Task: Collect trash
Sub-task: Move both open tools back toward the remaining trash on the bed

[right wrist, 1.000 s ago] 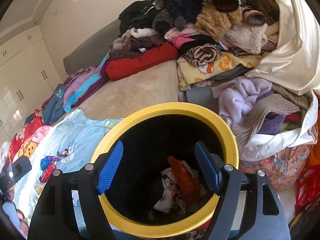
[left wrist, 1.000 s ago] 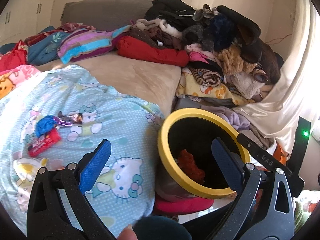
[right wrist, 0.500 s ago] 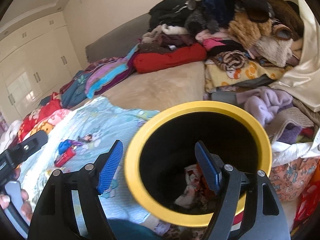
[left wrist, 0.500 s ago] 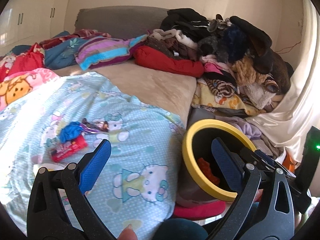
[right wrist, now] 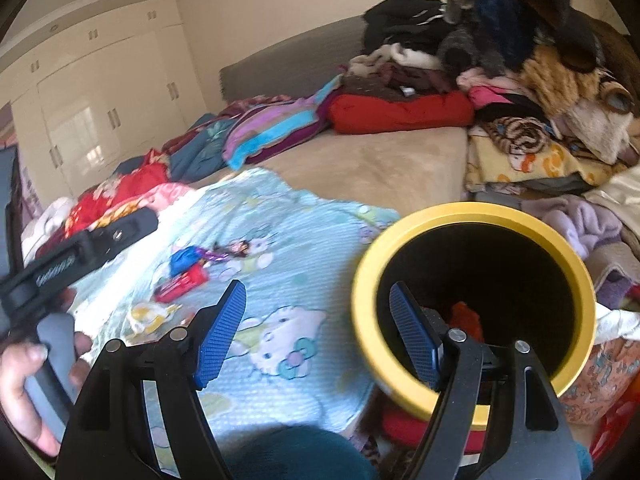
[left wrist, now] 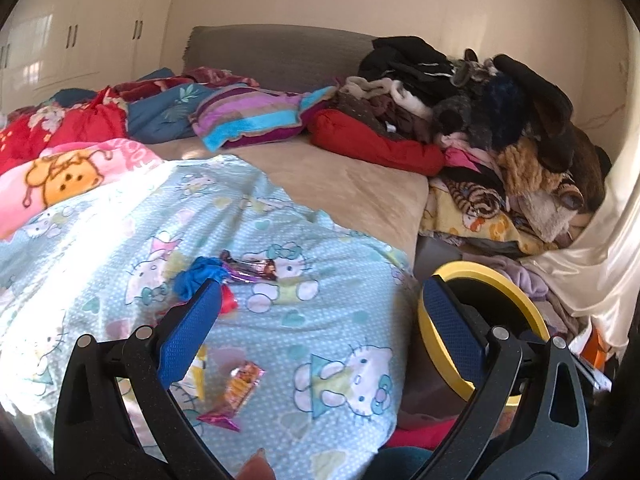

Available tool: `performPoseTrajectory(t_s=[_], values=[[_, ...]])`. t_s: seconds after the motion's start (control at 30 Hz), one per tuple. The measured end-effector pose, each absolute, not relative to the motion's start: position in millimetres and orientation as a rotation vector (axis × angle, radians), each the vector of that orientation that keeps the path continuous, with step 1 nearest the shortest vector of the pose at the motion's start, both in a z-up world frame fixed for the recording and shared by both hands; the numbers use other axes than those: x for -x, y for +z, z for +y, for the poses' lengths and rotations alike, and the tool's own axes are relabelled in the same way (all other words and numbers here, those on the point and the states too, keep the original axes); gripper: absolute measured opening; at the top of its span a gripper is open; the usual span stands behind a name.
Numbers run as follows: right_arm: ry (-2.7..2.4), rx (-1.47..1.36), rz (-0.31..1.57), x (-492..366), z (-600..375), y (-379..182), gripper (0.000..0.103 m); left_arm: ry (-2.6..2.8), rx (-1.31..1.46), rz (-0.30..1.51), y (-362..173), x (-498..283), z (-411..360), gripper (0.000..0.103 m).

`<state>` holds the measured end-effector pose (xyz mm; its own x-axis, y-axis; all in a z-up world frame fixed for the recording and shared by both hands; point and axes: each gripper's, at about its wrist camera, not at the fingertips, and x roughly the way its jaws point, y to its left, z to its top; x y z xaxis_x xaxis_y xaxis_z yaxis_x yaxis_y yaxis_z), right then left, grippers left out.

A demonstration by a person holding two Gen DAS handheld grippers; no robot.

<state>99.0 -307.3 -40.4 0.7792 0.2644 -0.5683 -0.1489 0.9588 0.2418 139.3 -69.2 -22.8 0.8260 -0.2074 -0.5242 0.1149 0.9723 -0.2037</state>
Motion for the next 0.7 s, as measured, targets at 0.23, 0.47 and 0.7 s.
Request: performPoseTrajectory(t_s=[0.23, 0.47, 0.7], values=[[0.301, -0.121, 0.654, -97.9, -266.4, -40.9, 0.072, -0.128, 0.214, 0.569, -23.6, -143.4, -42.1, 0.092], [0.358, -0.081, 0.678, -99.1, -235.5, -44.4, 0.072, -0.068, 0.259, 0.559, -23.1, -148.0, -6.6, 0.092], [0.394, -0.069, 0.719, -109.7, -208.9, -53.9, 0.072, -0.011, 0.270, 0.562, -27.9, -151.3, 23.2, 0.092]])
